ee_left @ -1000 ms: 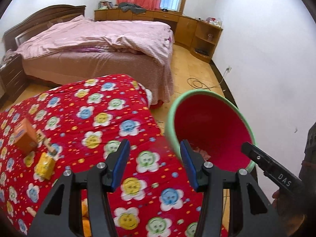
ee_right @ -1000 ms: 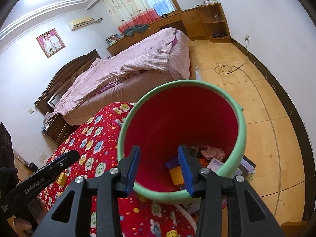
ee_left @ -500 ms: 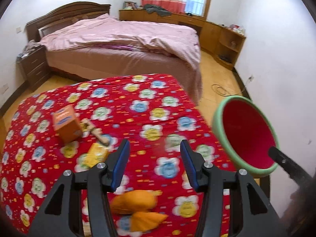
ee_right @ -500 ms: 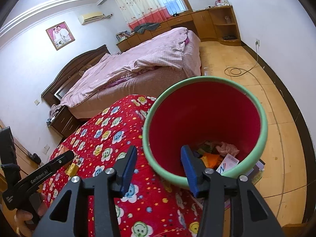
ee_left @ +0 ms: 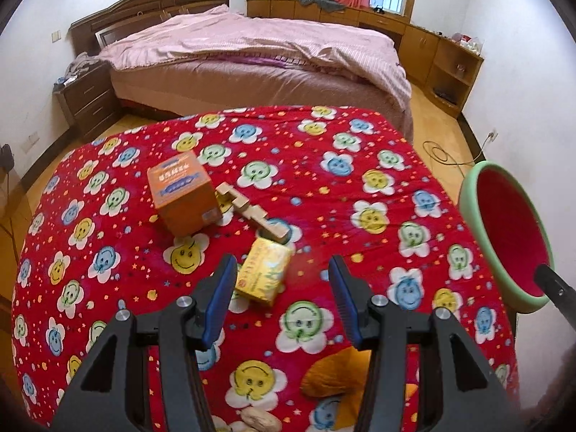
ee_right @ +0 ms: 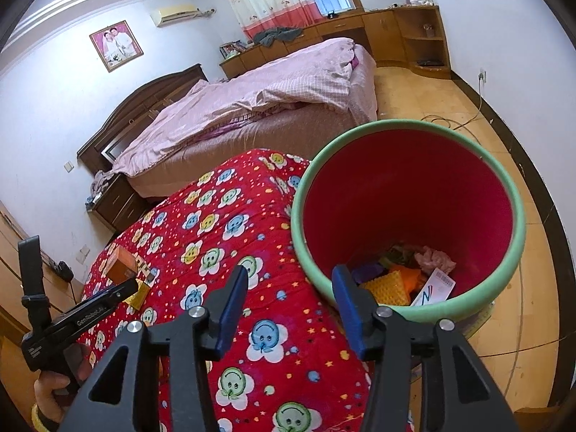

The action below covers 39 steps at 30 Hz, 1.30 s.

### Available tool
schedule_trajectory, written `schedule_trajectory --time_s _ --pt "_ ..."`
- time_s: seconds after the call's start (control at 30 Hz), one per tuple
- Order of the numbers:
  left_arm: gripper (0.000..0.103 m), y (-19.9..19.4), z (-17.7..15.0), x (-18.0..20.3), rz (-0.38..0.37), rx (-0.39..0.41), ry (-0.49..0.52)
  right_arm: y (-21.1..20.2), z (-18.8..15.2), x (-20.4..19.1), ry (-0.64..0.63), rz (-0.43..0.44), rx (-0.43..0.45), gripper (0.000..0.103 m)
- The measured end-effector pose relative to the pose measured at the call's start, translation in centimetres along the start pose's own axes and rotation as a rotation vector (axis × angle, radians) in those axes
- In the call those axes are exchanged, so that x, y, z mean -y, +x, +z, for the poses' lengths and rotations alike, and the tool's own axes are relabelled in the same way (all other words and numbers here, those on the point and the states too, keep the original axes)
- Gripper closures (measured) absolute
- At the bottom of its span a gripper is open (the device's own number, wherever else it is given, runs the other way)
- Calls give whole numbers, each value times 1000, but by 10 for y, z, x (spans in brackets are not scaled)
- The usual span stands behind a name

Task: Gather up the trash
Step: 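Grasp the small yellow box with the left tool while the right tool reaches for the orange cloth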

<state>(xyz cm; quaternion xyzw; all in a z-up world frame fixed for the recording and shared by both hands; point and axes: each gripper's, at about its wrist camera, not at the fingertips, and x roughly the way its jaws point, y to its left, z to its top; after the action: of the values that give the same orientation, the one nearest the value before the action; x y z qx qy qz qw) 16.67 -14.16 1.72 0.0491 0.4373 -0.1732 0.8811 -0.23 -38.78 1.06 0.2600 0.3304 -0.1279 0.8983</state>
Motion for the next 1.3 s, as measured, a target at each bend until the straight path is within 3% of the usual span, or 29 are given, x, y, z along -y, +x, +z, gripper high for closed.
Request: schedule_trajectory --time_s 0.53,0.6,0.67,0.73,1.3 --pt "50 26 -4 -16 -23 -45 -45 20 -8 -16 -23 -8 -51 51" --pt "55 26 -4 -15 -34 -38 -40 21 -8 -17 -24 -7 -53 51" --pt "70 26 -5 -13 -44 -39 -37 21 -9 -17 -24 -6 -54 51" --pt "75 25 -5 -13 -53 -37 -39 20 -10 -18 -23 -4 -54 51" --pt "75 -34 -21 -38 -30 42 -113 8 -18 -45 -74 65 -56 51"
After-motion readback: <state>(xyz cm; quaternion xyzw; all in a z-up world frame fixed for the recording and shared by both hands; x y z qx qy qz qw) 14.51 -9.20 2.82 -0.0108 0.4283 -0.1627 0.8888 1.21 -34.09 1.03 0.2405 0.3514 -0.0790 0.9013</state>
